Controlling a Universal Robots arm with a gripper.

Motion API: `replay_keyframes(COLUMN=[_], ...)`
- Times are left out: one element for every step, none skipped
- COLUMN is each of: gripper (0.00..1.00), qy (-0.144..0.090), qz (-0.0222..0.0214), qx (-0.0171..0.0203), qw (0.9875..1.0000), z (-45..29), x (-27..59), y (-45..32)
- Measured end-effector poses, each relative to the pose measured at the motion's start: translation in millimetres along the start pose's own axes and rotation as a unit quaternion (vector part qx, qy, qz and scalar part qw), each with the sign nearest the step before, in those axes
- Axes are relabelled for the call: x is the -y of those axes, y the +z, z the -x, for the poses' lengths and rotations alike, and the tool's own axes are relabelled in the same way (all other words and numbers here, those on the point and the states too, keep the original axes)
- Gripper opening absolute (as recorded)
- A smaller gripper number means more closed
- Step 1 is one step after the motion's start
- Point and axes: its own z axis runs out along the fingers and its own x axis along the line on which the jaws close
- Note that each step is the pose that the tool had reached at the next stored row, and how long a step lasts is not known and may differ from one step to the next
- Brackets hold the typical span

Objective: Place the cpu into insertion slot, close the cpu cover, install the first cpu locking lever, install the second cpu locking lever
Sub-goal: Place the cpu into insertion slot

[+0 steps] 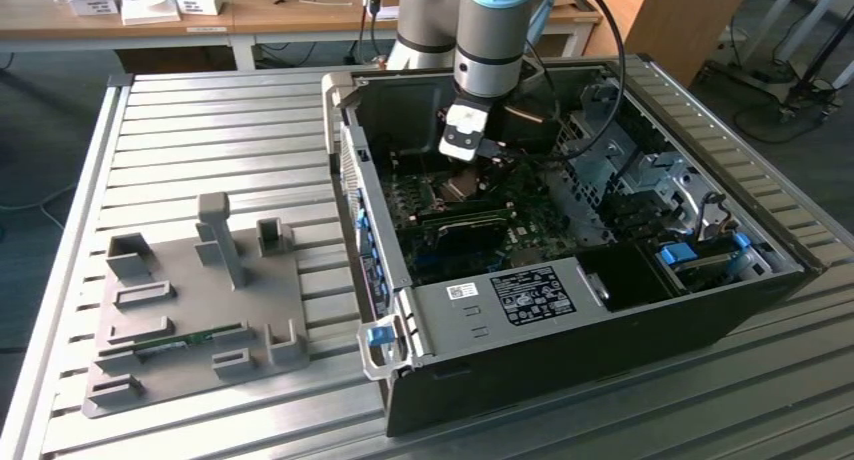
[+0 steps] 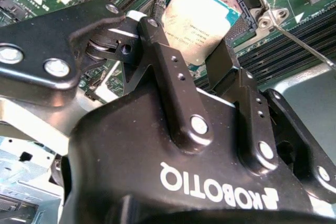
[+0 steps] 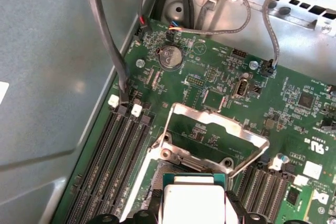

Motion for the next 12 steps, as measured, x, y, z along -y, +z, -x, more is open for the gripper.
replay_keyframes(gripper=[0.54,0.54,0.54,0.54,0.54,0.54,0.54,0.54,0.54,0.54,0.54,0.54], qy=[0.002,0.002,0.002,0.002,0.002,0.002,0.002,0.002,0.002,0.002,0.002,0.002], qz=[0.0000,0.0000,-0.0001,0.0000,0.0000,0.0000,0.0000,-0.0001,0.0000,0.0000,0.0000,0.0000], qx=[0.0002,0.0002,0.0002,0.0002,0.0002,0.0002,0.0002,0.0002,0.0002,0.0002,0.0002,0.0002], qw=[1.0000,1.0000,1.0000,1.0000,1.0000,1.0000,1.0000,1.0000,1.0000,1.0000,1.0000,1.0000], z=[0.0,0.0,0.0,0.0,0.0,0.0,0.0,0.0,0.0,0.0,0.0,0.0], x=[0.0,0.0,0.0,0.0,0.0,0.0,0.0,0.0,0.0,0.0,0.0,0.0], y=[0.0,0.0,0.0,0.0,0.0,0.0,0.0,0.0,0.0,0.0,0.0,0.0])
